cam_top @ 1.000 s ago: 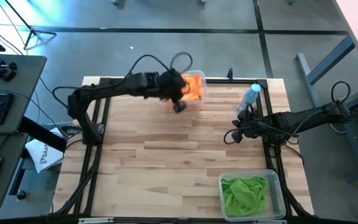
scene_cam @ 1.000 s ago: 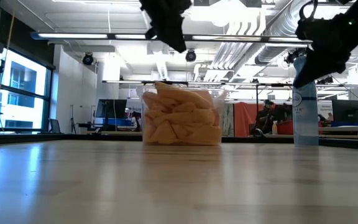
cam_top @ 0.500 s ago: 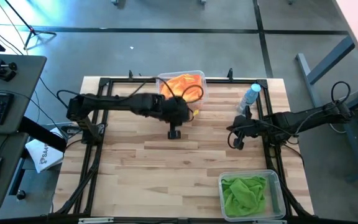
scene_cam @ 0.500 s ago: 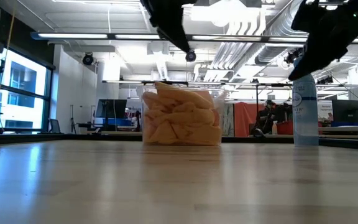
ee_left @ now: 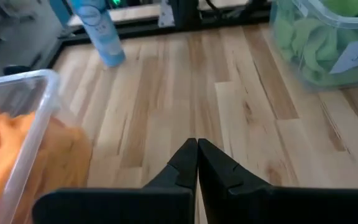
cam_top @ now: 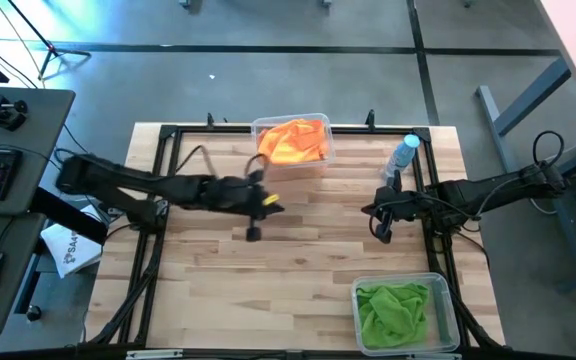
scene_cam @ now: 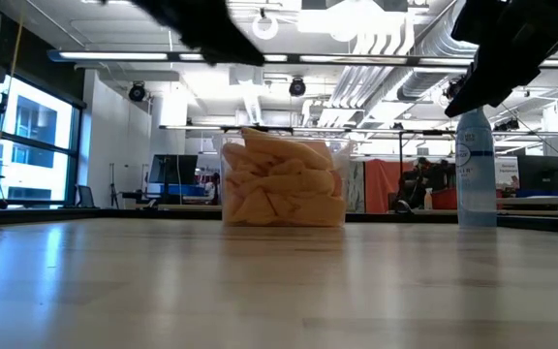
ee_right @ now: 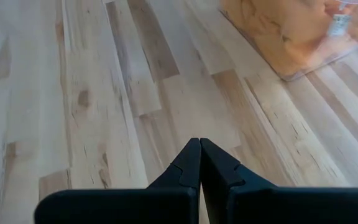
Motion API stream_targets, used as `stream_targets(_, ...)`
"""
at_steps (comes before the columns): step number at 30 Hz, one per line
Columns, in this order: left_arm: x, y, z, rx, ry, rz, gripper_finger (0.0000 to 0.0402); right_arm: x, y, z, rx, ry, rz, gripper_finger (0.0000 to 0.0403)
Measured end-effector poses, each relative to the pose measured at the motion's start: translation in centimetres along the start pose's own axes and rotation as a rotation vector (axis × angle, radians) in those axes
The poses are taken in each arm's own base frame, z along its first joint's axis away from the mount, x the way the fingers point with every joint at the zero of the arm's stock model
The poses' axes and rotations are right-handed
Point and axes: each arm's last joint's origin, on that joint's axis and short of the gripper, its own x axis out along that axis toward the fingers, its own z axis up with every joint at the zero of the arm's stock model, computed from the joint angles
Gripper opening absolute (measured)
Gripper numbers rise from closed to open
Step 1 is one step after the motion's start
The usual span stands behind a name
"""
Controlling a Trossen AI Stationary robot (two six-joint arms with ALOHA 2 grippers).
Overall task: Sort microfiber towel by color & place in baskets
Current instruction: Return to Home Position
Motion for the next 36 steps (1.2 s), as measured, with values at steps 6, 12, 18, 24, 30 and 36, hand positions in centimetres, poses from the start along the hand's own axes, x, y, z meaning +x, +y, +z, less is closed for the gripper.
stream_targets(6, -3.7, -0.8, -4.7, -0.005, -0.130, -0.002, 0.0000, 0.0, 0.0, 0.0, 0.014, -0.006, -0.007, 0.0000)
stream_targets(12, -6.4, -0.5, -9.1, -0.025, -0.257, -0.041, 0.0000, 0.0, -0.1, 0.1, 0.050, -0.018, -0.032, 0.0000)
stream_targets(18, -7.8, 0.8, -12.5, -0.040, -0.358, -0.106, 0.0000, 0.0, -0.2, 0.1, 0.070, -0.034, -0.063, 0.0000)
stream_targets(24, -8.7, 1.9, -14.8, -0.063, -0.398, -0.067, 0.0000, 0.0, -0.3, 0.2, 0.106, -0.054, -0.101, 0.0000)
stream_targets(30, -10.0, 1.8, -16.0, -0.136, -0.474, -0.073, 0.0000, 0.0, -0.3, 0.2, 0.123, -0.056, -0.103, 0.0000)
stream_targets(36, -10.9, 1.5, -17.0, -0.207, -0.479, 0.026, 0.0000, 0.0, -0.4, 0.2, 0.176, -0.071, -0.127, 0.0000)
